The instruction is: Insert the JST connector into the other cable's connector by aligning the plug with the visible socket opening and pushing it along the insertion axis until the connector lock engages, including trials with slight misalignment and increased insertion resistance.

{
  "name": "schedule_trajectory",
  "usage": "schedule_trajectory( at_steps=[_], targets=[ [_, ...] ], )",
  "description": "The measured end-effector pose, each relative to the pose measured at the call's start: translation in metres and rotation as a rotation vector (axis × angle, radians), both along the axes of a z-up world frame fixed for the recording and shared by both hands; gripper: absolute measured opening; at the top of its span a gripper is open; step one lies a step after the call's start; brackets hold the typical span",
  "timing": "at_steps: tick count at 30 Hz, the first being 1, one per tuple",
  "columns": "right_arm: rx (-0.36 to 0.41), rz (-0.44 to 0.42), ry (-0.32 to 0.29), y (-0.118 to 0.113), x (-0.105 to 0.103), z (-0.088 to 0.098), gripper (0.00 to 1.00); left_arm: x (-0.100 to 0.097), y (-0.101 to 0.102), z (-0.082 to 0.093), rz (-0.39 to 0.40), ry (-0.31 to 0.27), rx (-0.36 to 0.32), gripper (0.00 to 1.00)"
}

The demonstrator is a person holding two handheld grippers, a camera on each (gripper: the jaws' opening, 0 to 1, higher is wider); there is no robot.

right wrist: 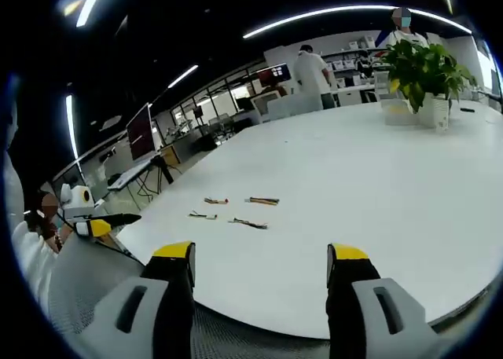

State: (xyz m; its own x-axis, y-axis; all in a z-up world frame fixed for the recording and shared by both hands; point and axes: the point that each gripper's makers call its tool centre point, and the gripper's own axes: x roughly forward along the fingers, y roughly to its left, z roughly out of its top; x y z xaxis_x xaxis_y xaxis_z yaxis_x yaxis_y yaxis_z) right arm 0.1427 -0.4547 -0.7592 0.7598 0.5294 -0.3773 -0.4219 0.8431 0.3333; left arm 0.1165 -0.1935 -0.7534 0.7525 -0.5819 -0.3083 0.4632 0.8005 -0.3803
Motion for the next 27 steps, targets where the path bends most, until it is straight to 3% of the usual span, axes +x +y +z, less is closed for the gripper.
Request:
schedule_trajectory(
  at_steps=[27],
  targets=[
    [0.011, -0.007, -0.006, -0.0032, 0.0026, -0.0003, 0.67, -0.0005, -0.0021, -0.0032, -0.015, 0.011, 0.008, 0.90]
  ],
)
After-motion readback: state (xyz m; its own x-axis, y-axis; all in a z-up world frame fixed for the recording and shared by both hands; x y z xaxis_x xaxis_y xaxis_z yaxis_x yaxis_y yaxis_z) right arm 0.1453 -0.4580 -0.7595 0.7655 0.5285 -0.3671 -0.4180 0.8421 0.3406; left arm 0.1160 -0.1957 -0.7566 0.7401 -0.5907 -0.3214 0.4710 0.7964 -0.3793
